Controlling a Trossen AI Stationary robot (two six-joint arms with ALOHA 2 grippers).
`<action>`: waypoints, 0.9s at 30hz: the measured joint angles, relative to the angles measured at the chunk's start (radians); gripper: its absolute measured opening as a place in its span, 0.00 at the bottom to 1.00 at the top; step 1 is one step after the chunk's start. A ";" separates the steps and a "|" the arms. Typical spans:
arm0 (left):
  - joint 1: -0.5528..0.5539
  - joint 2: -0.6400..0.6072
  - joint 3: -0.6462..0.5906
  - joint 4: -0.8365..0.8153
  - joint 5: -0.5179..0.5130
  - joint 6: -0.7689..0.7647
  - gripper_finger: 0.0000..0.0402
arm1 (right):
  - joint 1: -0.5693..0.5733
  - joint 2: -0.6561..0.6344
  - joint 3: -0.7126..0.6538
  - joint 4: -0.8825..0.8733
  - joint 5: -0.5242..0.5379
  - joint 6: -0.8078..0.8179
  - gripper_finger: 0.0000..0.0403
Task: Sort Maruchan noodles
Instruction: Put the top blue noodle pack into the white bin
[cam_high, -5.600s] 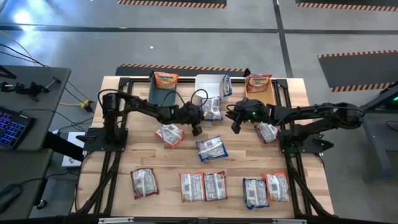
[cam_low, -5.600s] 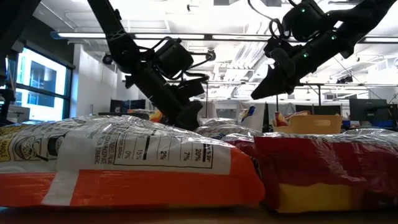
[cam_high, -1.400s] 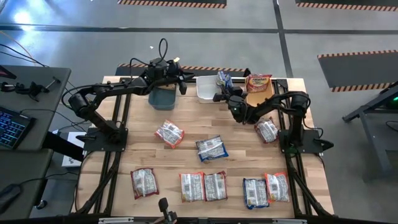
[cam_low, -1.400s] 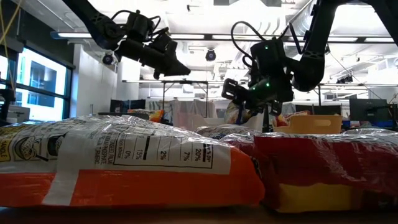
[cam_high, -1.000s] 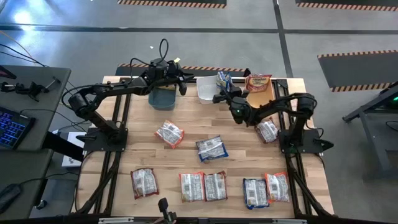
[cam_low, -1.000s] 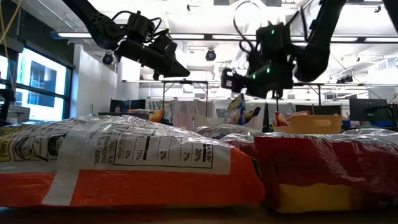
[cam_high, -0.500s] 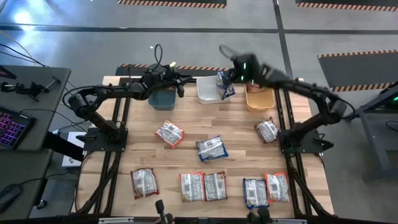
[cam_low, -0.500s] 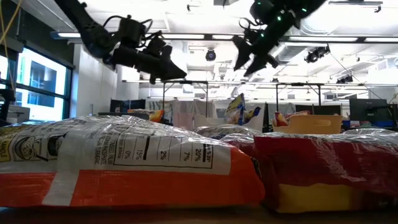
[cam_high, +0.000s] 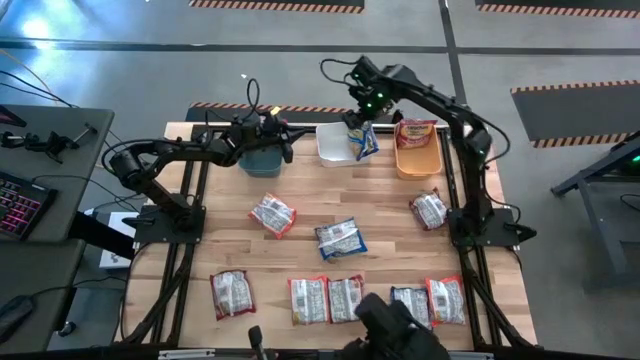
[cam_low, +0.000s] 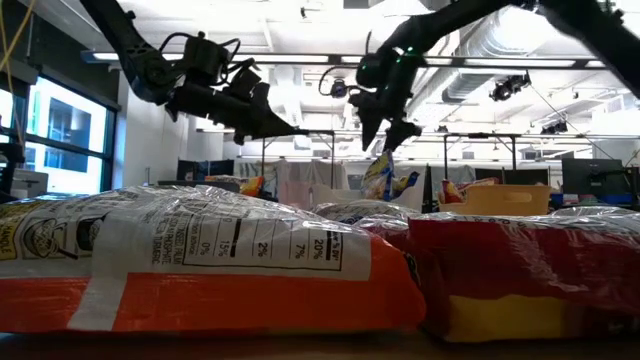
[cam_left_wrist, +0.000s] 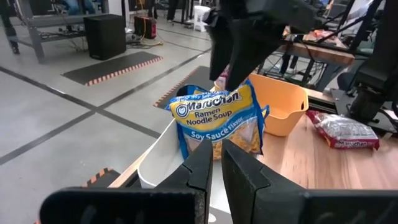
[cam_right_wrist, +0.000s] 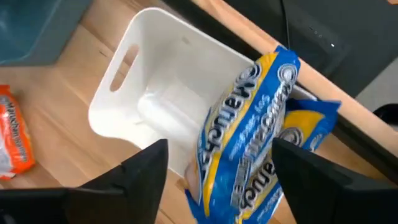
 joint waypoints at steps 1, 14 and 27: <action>-0.002 0.000 0.000 -0.005 0.000 0.000 0.06 | 0.000 0.025 0.031 -0.018 0.000 -0.001 0.67; -0.003 0.000 0.000 -0.015 0.002 0.003 0.06 | -0.036 0.223 0.223 -0.177 -0.057 0.027 0.58; -0.003 0.000 0.000 -0.015 0.035 0.003 0.06 | -0.042 0.230 0.223 -0.175 -0.059 0.021 0.21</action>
